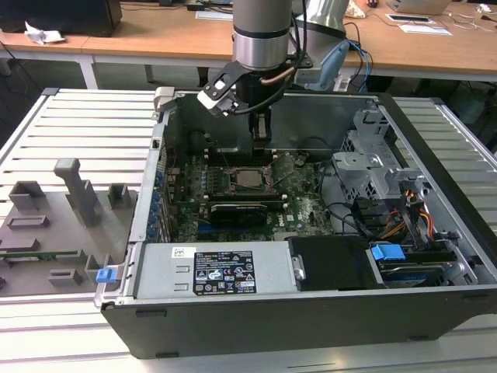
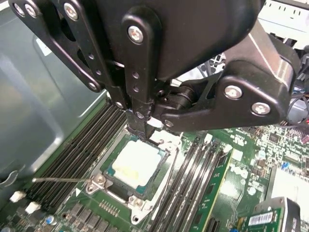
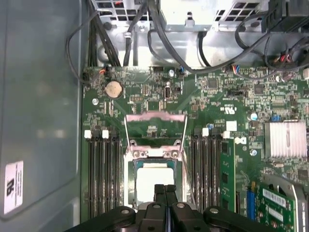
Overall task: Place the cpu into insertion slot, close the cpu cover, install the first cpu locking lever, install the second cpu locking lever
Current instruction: 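Close the cpu cover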
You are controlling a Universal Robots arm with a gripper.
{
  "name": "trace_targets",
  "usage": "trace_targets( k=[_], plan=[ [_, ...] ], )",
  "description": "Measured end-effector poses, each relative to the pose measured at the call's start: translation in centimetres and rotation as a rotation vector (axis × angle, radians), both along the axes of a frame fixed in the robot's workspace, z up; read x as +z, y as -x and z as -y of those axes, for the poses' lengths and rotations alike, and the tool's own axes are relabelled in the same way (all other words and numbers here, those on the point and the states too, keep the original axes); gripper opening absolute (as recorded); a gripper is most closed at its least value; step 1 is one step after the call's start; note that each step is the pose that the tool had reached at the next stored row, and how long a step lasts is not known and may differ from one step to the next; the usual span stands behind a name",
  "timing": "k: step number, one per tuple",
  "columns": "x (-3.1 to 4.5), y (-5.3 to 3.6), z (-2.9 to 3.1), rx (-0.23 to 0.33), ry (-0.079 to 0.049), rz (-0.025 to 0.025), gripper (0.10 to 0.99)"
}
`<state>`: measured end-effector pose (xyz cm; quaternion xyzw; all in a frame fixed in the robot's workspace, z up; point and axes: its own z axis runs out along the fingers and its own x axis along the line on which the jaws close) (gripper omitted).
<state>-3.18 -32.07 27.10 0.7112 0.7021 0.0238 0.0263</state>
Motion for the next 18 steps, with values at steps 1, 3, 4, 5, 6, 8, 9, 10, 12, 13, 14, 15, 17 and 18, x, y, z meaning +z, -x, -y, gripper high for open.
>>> trace_targets(
  k=[1, 3, 4, 5, 6, 8, 9, 10, 12, 13, 14, 15, 17, 18],
  plan=[
    [0.00, -0.20, 0.00, 0.001, 0.000, -0.0006, 0.106],
    [0.00, -0.81, 0.00, 0.004, 0.000, -0.0022, 0.106],
    [0.00, -1.08, 0.00, 0.005, 0.000, -0.0025, 0.106],
    [-0.01, -1.35, 0.00, 0.005, 0.000, -0.0026, 0.106],
    [-0.01, -1.47, 0.00, 0.005, 0.000, -0.0027, 0.106],
    [-0.02, -1.94, 0.00, 0.005, 0.000, -0.0037, 0.106],
    [-0.02, -2.13, -0.01, 0.005, 0.000, -0.0044, 0.106],
    [-0.02, -2.34, -0.01, 0.006, -0.001, -0.0053, 0.106],
    [-0.02, -2.67, -0.01, 0.012, -0.004, -0.0070, 0.106],
    [-0.04, -2.90, -0.02, 0.014, -0.004, -0.0085, 0.106],
    [-0.05, -3.14, -0.04, 0.015, -0.004, -0.0125, 0.106],
    [-0.06, -3.35, -0.06, 0.015, -0.004, -0.0170, 0.106],
    [-0.11, -3.71, -0.14, 0.017, -0.004, -0.0251, 0.106],
    [-0.12, -3.81, -0.15, 0.020, -0.004, -0.0270, 0.106]
  ],
)
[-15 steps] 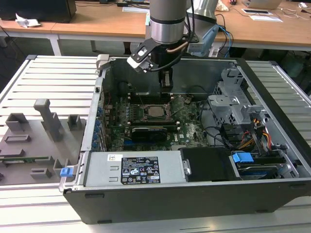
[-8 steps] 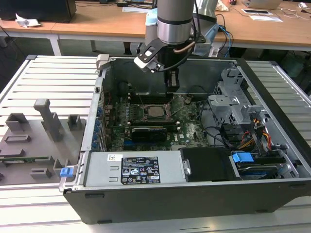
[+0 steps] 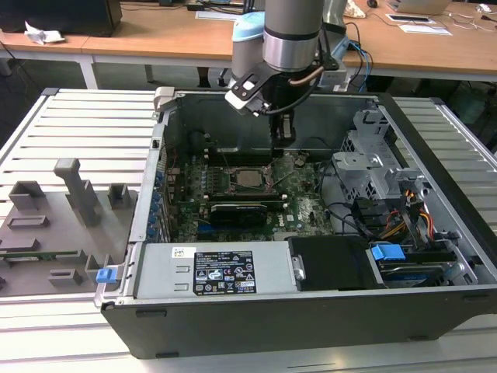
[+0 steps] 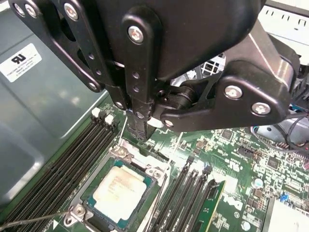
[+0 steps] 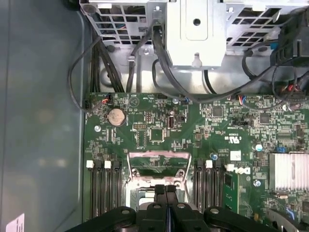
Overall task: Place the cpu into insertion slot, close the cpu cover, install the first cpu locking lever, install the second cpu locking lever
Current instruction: 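Close the cpu cover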
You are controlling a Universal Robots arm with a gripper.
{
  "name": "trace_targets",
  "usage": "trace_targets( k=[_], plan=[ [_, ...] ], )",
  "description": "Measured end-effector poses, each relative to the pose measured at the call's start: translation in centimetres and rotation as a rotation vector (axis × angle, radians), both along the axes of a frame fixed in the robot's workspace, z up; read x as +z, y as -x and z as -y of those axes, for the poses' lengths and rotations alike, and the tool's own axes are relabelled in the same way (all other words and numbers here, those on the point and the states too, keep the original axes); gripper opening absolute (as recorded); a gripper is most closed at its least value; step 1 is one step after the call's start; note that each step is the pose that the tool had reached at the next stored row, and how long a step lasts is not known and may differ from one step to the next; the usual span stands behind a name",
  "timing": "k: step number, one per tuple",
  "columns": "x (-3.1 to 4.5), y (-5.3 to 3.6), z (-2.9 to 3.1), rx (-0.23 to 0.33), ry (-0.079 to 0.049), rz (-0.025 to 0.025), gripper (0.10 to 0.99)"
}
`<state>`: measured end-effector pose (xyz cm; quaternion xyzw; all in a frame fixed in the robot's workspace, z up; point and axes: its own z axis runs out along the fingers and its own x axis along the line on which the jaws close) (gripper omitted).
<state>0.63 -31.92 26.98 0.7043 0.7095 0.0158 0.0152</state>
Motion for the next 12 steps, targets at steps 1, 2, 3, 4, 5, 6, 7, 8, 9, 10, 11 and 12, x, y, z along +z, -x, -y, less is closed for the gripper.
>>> trace_targets(
  k=[1, 2, 3, 4, 5, 6, 7, 8, 9, 10, 11, 12],
  plan=[
    [0.00, -0.13, 0.00, 0.004, 0.000, -0.0033, 0.106],
    [-0.02, -0.38, -0.01, 0.008, 0.000, -0.0107, 0.106],
    [-0.04, -0.53, -0.01, 0.012, 0.000, -0.0145, 0.106],
    [-0.05, -0.62, -0.01, 0.012, 0.000, -0.0147, 0.106],
    [-0.06, -0.78, -0.02, 0.013, 0.000, -0.0147, 0.106],
    [-0.06, -0.95, -0.02, 0.014, 0.000, -0.0147, 0.106],
    [-0.07, -1.09, -0.02, 0.014, 0.000, -0.0147, 0.106],
    [-0.07, -1.17, -0.02, 0.014, 0.000, -0.0148, 0.106],
    [-0.07, -1.31, -0.02, 0.014, 0.000, -0.0147, 0.106],
    [-0.07, -1.43, -0.02, 0.014, 0.000, -0.0147, 0.106],
    [-0.07, -1.50, -0.02, 0.014, 0.000, -0.0147, 0.106],
    [-0.07, -1.57, -0.02, 0.014, 0.000, -0.0148, 0.106]
  ],
)
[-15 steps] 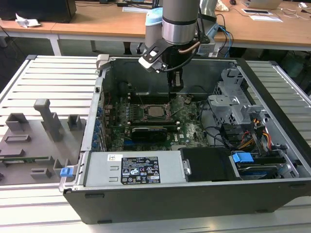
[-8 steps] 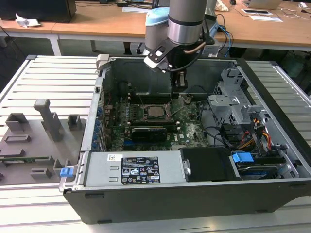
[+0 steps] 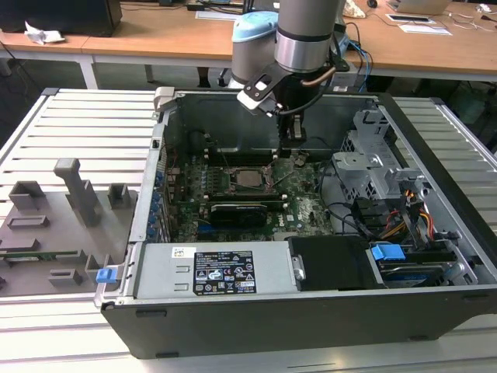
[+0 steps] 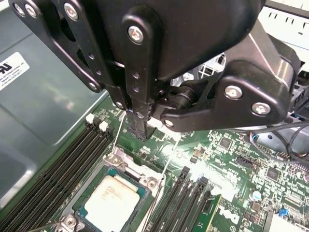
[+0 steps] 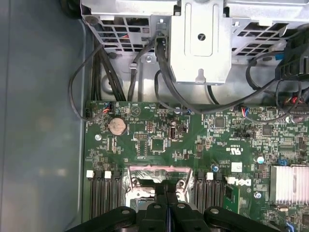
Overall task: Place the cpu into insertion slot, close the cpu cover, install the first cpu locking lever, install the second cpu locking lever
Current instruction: 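Close the cpu cover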
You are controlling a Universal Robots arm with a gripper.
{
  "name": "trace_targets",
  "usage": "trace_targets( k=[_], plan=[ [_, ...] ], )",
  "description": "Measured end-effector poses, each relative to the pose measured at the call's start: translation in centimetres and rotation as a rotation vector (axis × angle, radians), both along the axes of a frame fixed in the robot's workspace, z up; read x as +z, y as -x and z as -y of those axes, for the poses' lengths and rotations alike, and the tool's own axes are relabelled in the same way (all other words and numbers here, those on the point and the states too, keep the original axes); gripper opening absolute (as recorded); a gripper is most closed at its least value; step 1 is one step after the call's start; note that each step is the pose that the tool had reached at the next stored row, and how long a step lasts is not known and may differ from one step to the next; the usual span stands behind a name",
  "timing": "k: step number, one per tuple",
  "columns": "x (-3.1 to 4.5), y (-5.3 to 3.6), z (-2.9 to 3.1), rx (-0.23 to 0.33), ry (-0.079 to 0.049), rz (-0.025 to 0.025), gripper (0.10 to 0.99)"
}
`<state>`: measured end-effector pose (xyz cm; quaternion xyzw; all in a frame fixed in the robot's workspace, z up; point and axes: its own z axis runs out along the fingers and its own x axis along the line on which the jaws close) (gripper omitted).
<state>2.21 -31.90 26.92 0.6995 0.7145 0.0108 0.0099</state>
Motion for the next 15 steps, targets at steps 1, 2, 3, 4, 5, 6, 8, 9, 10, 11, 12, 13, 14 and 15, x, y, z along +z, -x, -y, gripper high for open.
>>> trace_targets(
  k=[1, 2, 3, 4, 5, 6, 8, 9, 10, 11, 12, 13, 14, 15],
  plan=[
    [0.00, -0.18, 0.00, 0.000, 0.000, 0.0000, 0.106],
    [0.00, -0.33, 0.00, 0.000, 0.000, 0.0000, 0.106],
    [0.00, -0.48, 0.00, 0.000, 0.000, 0.0000, 0.106],
    [0.00, -0.60, 0.00, 0.000, 0.000, 0.0000, 0.106],
    [0.00, -0.68, 0.00, 0.000, 0.000, 0.0000, 0.106],
    [0.00, -0.76, 0.00, 0.000, 0.000, 0.0000, 0.106],
    [0.00, -0.92, 0.00, 0.000, 0.000, 0.0000, 0.106],
    [0.00, -1.02, 0.00, 0.000, 0.000, 0.0001, 0.106],
    [0.00, -1.09, 0.00, 0.000, 0.000, 0.0000, 0.106],
    [0.00, -1.14, 0.00, 0.000, 0.000, 0.0000, 0.106],
    [0.00, -1.28, 0.00, 0.000, 0.000, 0.0000, 0.106],
    [0.00, -1.47, 0.00, 0.000, 0.000, 0.0000, 0.106],
    [0.00, -1.73, 0.00, 0.000, 0.000, 0.0001, 0.106],
    [0.00, -1.84, 0.00, 0.000, 0.000, 0.0000, 0.106]
  ],
)
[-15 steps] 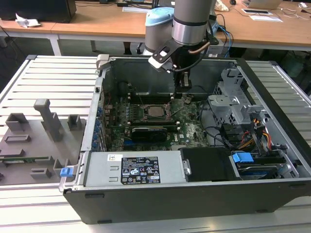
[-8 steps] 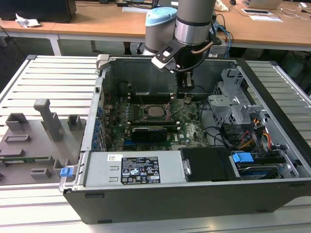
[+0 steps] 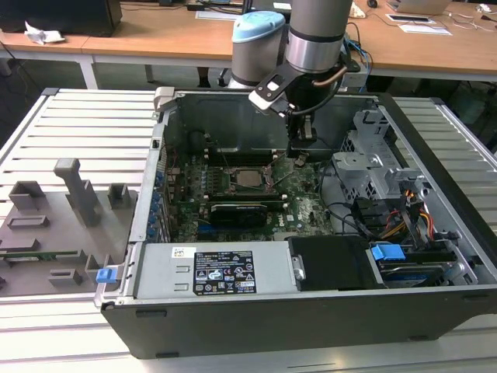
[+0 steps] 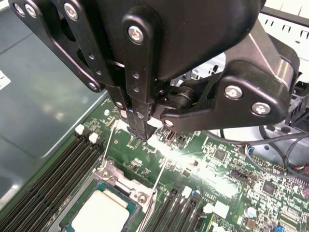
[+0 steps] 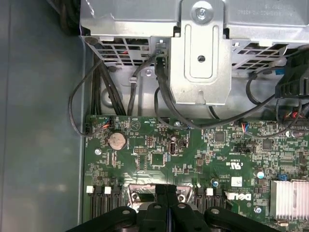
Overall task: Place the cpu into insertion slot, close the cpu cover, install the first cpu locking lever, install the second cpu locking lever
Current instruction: 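Close the cpu cover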
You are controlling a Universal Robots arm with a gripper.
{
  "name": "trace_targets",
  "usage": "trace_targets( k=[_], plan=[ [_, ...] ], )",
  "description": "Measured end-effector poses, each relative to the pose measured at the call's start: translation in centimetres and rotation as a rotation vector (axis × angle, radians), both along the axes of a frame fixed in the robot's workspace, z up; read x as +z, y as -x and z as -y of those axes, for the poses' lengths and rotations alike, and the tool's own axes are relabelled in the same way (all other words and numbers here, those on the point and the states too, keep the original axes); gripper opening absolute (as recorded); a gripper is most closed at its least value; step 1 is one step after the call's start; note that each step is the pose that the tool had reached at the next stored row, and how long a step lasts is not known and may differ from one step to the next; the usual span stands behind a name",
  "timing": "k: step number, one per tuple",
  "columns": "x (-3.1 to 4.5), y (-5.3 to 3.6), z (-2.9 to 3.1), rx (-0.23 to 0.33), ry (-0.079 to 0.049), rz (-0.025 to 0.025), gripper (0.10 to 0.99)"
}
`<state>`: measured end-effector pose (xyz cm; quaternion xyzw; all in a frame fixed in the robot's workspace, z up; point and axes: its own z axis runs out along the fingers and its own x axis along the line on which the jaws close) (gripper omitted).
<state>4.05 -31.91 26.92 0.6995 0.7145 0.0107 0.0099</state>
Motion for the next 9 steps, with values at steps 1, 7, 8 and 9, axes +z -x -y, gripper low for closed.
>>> trace_targets(
  k=[1, 7, 8, 9],
  plan=[
    [0.00, -0.14, 0.00, 0.000, 0.000, 0.0000, 0.106],
    [-0.01, -1.08, 0.00, 0.000, 0.000, -0.0001, 0.106],
    [-0.02, -1.19, 0.00, 0.000, 0.000, -0.0001, 0.106],
    [-0.03, -1.27, 0.00, 0.000, 0.000, -0.0001, 0.106]
  ],
)
